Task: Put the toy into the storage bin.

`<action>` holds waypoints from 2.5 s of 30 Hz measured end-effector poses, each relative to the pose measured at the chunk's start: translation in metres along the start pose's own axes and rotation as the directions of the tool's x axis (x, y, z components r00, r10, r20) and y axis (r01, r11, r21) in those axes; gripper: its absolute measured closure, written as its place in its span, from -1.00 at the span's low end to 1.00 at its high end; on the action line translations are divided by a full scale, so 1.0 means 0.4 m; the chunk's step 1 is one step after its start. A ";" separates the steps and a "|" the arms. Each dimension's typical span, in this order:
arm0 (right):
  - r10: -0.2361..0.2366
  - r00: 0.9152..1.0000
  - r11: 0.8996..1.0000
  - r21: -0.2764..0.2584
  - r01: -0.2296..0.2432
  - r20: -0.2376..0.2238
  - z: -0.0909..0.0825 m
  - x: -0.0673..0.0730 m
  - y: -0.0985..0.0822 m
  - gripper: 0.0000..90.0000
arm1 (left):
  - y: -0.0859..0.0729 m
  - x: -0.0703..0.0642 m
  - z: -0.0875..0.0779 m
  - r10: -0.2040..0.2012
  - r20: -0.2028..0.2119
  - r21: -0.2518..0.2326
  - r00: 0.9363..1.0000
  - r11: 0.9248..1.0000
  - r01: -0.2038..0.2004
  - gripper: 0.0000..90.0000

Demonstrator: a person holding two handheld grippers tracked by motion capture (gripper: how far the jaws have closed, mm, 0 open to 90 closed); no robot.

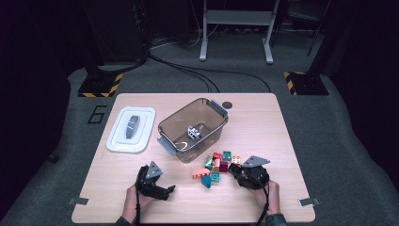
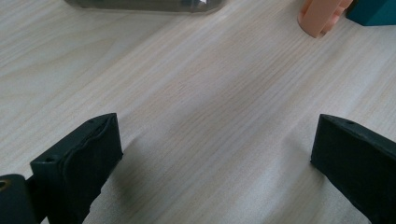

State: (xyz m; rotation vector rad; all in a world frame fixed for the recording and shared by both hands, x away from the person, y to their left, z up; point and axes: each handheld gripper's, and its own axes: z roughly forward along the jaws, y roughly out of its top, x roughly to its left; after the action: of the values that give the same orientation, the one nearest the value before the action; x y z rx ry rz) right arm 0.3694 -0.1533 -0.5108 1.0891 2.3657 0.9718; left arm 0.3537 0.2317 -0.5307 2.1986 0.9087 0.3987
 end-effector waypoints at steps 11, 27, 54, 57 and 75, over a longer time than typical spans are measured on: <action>0.040 0.999 0.999 -0.032 -0.041 -0.008 0.007 -0.001 -0.020 0.10 | 0.000 0.000 0.000 0.001 0.000 0.000 1.000 1.000 -0.001 -0.96; 0.033 0.999 0.996 -0.082 -0.032 0.019 -0.003 0.013 -0.012 0.31 | 0.000 0.000 0.000 0.000 0.000 0.000 1.000 1.000 0.000 -0.96; 0.059 0.998 0.987 -0.149 -0.054 0.032 -0.074 -0.035 0.120 0.32 | 0.000 0.000 0.000 0.001 0.000 0.001 1.000 1.000 -0.001 -0.96; 0.063 0.998 0.986 -0.156 -0.057 0.032 -0.079 -0.043 0.136 0.32 | 0.000 0.000 0.000 0.000 0.000 0.000 1.000 1.000 0.000 -0.96; 0.078 0.996 0.979 -0.190 -0.067 0.048 -0.115 -0.092 0.235 0.32 | 0.000 0.001 0.000 0.002 -0.005 -0.004 1.000 1.000 -0.002 -0.96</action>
State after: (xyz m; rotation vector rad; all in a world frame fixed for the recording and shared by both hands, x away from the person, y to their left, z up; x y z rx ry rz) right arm 0.4158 -0.1578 -0.4103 1.1200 2.1536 1.1502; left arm 0.3540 0.2317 -0.5307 2.1958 0.9071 0.4067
